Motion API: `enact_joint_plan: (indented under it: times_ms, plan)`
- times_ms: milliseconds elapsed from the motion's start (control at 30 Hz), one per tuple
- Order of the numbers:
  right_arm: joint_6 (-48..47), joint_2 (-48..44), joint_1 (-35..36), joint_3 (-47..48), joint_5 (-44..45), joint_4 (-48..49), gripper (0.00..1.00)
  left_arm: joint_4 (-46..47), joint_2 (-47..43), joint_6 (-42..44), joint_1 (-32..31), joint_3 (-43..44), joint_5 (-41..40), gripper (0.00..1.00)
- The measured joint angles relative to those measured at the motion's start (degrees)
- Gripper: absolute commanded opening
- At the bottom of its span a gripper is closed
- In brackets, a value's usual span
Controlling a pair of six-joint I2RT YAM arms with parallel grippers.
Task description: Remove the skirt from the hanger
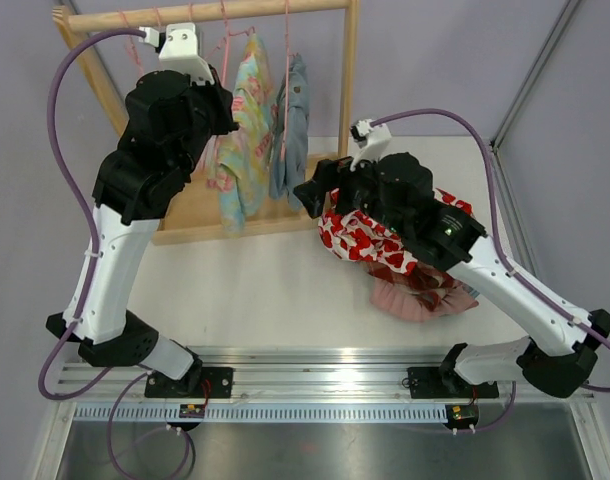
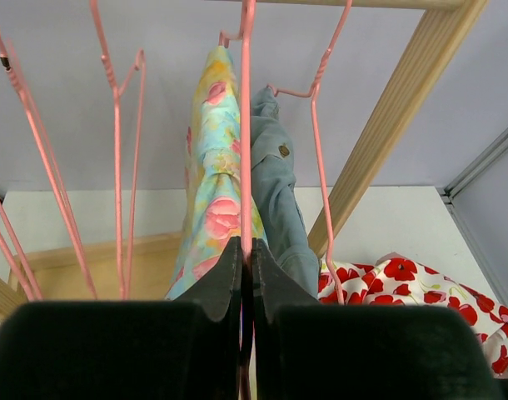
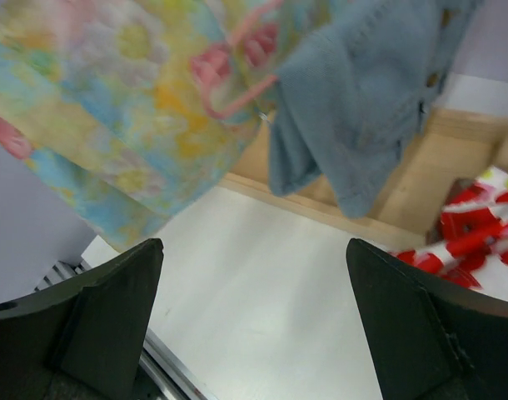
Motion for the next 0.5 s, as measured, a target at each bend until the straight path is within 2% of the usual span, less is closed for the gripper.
enact_joint_plan:
  times_ms: [267, 500]
  plan:
    - [-4.15, 12.46, 10.10, 17.33, 2.67, 0.76, 0.99, 0.13, -3.50, -0.68, -0.61, -6.27, -0.20, 0.00]
    - [-5.16, 19.45, 13.60, 23.08, 4.96, 0.68, 0.99, 0.04, -5.81, -1.66, -0.96, -10.84, -0.13, 0.00]
